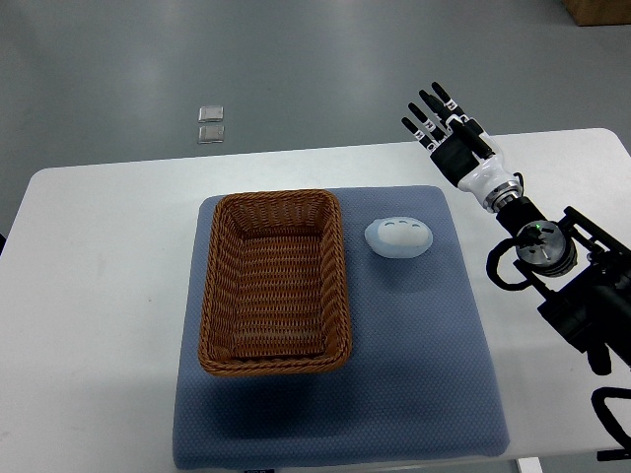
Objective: Place blue toy in brown basket
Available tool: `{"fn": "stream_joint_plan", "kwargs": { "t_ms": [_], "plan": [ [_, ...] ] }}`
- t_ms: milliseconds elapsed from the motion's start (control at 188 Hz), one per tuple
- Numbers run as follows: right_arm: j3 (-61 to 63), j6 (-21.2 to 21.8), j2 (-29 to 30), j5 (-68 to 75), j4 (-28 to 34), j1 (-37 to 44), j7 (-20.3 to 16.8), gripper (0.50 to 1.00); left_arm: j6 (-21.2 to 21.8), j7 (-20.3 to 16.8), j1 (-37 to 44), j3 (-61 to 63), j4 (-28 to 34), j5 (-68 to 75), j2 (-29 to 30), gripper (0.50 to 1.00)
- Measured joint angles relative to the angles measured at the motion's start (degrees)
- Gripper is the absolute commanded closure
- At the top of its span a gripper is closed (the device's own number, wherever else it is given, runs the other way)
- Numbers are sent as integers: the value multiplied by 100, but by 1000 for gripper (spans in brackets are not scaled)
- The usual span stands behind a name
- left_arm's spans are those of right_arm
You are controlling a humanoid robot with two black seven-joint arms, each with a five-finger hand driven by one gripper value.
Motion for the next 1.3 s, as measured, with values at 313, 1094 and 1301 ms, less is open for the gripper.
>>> {"fn": "stream_joint_plan", "kwargs": {
  "t_ms": [313, 1094, 1301],
  "plan": [
    [-44, 23, -21, -60, 0, 73, -28, 589, 0, 0, 0, -5, 7, 11, 0, 500],
    [-6618, 647, -1433, -4064, 762, 4727, -1094, 591, -8, 2, -1, -1, 7, 8, 0, 500],
    [-7701, 737, -1085, -4013, 1468, 5681, -1630, 593, -9, 7, -1, -3, 2, 8, 0, 500]
  ]
}}
